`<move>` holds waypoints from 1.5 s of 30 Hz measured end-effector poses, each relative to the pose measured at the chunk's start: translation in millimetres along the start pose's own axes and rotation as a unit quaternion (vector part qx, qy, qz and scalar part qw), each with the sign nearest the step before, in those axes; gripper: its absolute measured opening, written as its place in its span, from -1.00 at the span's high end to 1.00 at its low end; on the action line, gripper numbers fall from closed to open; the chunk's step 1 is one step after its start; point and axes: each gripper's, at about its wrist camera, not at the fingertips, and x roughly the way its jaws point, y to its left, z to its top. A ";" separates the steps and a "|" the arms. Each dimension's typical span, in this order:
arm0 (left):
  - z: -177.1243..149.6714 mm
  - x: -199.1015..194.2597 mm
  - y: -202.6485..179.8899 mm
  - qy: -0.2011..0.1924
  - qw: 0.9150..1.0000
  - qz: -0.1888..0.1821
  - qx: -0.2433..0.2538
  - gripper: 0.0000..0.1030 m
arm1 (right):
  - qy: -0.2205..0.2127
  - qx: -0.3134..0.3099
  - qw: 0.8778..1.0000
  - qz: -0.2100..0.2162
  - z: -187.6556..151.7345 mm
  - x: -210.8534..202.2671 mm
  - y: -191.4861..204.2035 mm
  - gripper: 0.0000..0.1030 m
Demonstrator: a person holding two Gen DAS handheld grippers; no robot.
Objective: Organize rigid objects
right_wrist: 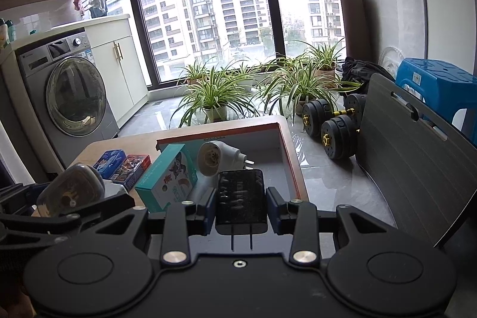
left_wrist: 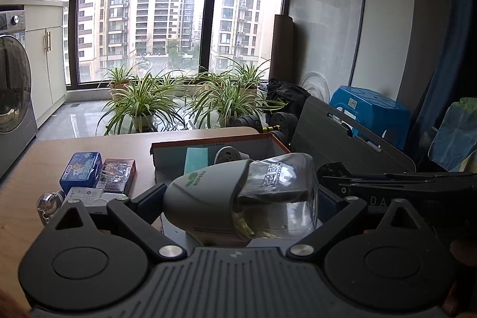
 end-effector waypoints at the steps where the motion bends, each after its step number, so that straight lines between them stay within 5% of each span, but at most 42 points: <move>1: 0.0 0.0 0.0 0.000 1.000 0.000 0.000 -0.96 | 0.001 0.000 1.000 0.000 0.2 2.0 -1.4 0.14; 45: -3.2 21.1 3.5 0.013 1.000 0.006 0.000 -0.96 | 0.007 0.006 1.000 0.006 2.1 18.8 -3.9 0.14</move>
